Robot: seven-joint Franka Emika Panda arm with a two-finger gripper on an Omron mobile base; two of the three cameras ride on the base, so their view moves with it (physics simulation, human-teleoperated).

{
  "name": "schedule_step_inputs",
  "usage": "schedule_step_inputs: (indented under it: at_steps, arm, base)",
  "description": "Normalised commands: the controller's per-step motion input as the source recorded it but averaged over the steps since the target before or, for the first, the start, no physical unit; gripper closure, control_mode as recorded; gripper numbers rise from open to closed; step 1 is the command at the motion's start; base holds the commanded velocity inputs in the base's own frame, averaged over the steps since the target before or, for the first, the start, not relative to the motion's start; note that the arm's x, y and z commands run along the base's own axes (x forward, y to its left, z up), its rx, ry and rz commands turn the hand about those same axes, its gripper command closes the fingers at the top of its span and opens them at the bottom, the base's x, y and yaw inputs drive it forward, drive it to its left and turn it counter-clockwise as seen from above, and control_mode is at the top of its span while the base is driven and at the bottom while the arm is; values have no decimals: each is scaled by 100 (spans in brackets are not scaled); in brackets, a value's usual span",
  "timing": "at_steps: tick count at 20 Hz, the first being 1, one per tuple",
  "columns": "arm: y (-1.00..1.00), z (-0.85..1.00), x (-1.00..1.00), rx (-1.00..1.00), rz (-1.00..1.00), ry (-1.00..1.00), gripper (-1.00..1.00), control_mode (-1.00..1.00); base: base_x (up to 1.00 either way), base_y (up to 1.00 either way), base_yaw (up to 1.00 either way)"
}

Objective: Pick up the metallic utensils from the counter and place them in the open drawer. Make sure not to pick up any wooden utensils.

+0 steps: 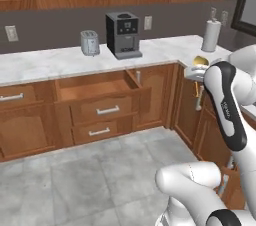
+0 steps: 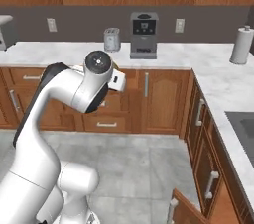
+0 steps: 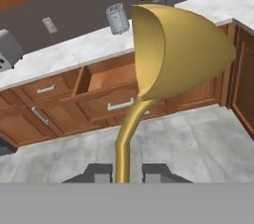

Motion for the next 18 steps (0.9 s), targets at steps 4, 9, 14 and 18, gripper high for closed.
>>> schedule_step_inputs:
  at_steps: [4, 9, 14, 18]
  arm:
    - [0, 0, 0, 0, 0, 0, 100, 100]
    - [0, 0, 0, 0, 0, 0, 100, 100]
    - [0, 0, 0, 0, 0, 0, 100, 100]
    - [0, 0, 0, 0, 0, 0, 100, 100]
  base:
    - [100, 9, 0]
    - [79, 6, 0]
    - [38, 0, 8]
    - [8, 10, 16]
